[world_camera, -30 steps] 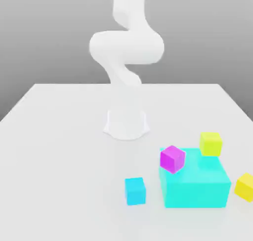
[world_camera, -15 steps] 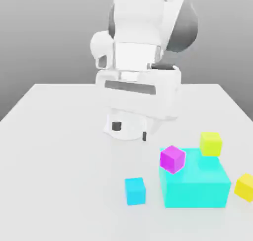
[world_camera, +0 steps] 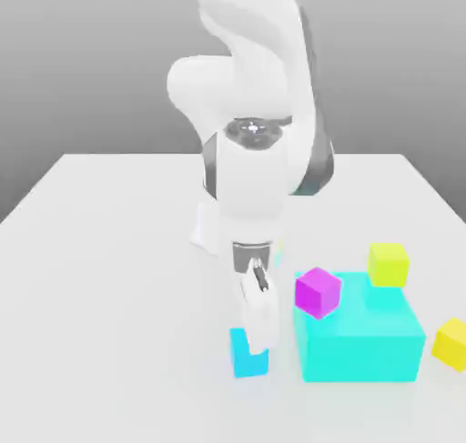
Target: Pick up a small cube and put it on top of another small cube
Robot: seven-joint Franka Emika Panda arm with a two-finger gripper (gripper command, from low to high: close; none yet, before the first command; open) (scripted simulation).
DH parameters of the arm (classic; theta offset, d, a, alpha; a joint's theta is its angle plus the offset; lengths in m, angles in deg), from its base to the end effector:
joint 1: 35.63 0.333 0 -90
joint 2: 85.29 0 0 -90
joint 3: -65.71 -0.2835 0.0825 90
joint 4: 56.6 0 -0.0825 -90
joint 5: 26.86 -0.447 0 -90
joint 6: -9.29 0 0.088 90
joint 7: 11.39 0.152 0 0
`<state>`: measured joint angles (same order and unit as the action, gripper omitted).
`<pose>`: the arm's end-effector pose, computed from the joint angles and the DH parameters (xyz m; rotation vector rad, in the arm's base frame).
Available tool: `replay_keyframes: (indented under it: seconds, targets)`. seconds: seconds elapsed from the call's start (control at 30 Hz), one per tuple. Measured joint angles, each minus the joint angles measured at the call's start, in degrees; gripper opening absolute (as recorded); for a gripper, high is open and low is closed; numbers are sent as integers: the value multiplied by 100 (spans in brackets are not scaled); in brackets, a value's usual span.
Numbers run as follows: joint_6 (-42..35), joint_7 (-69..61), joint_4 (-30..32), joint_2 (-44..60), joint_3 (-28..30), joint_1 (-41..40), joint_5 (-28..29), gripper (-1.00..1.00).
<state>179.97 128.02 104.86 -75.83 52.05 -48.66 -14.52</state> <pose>0.3672 0.0283 0.0205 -1.4046 2.8039 0.0031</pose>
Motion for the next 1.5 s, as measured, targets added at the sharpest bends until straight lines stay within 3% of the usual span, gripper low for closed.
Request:
replay_keyframes:
  seconds: [0.07, 0.1, 0.37, 0.5, 0.63, 0.83, 1.17, 1.23, 1.37, 1.4, 1.5]
  targets:
    - [307, 256, -76, 381, 529, 447, 334, 0]
    - [454, 332, -109, 559, 774, 668, 434, -100]
    - [400, 290, -94, 478, 688, 596, 377, -100]
    - [-146, -350, 58, -235, 77, 202, -490, -100]
    - [-710, -1007, 69, -925, -99, 259, -1283, -100]
    - [-1730, -2228, -326, -1910, -358, 1159, -2166, -100]
    - [-3606, -3725, -377, -3584, -936, 3222, -2876, -100]
    - [-3558, -3684, -223, -3532, -1096, 3264, -2781, -100]
    - [-2760, -3585, 12, -2910, -1320, 3177, -2681, -100]
    - [-2542, -3561, 65, -2744, -1364, 3160, -2663, 100]
    - [-2542, -3561, 65, -2744, -1364, 3160, -2663, 100]
